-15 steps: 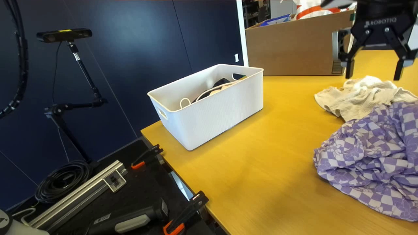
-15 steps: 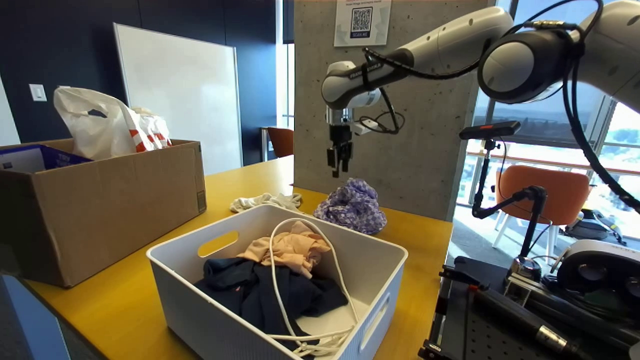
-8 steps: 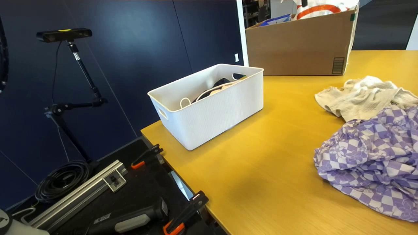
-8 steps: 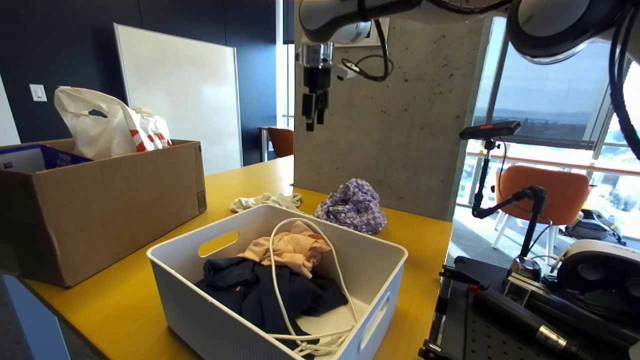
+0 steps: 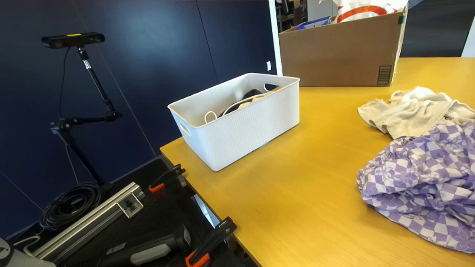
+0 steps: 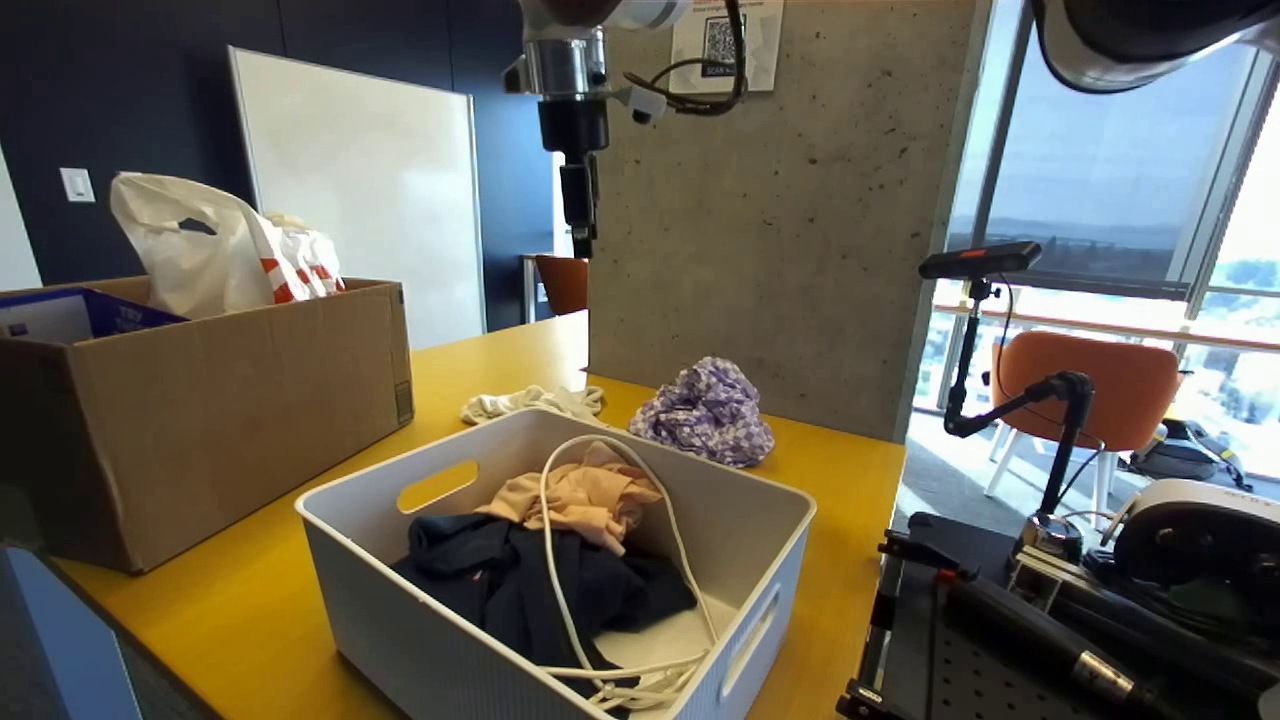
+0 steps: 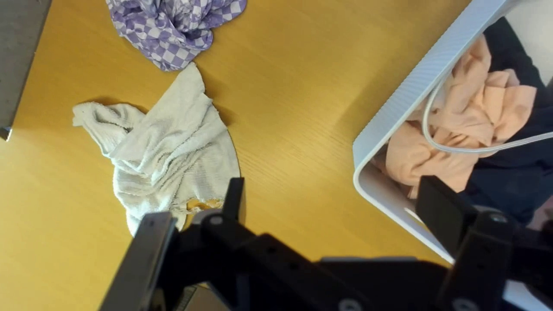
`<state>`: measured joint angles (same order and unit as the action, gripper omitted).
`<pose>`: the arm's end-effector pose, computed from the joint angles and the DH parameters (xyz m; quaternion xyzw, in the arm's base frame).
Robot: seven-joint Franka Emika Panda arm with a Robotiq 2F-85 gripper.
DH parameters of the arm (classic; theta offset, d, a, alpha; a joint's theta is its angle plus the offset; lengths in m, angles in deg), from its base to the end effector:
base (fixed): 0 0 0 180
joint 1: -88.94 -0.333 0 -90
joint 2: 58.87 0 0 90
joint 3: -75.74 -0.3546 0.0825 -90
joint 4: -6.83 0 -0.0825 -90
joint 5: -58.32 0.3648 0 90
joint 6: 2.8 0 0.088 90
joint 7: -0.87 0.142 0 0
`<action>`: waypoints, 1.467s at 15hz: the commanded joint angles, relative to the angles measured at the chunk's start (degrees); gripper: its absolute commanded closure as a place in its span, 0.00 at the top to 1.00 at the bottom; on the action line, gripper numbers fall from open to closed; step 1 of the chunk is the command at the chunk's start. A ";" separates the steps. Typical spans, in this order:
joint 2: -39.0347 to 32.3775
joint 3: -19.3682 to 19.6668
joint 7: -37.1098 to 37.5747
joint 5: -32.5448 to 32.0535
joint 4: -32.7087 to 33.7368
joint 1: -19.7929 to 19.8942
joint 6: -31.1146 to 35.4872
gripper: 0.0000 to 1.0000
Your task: Remove the objects inside the basket
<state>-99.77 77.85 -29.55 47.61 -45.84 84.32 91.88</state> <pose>0.7547 0.0182 0.4695 0.9504 0.2926 -0.0154 0.1044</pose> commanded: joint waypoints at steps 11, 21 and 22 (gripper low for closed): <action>9.00 -3.66 -6.67 -0.48 -10.31 -1.04 6.27 1.00; 15.90 -13.17 -10.15 4.36 -33.26 -4.96 17.26 1.00; 15.04 -13.62 -9.89 4.31 -34.83 -4.88 19.23 1.00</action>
<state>-87.11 65.52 -37.81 50.59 -71.35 77.96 104.80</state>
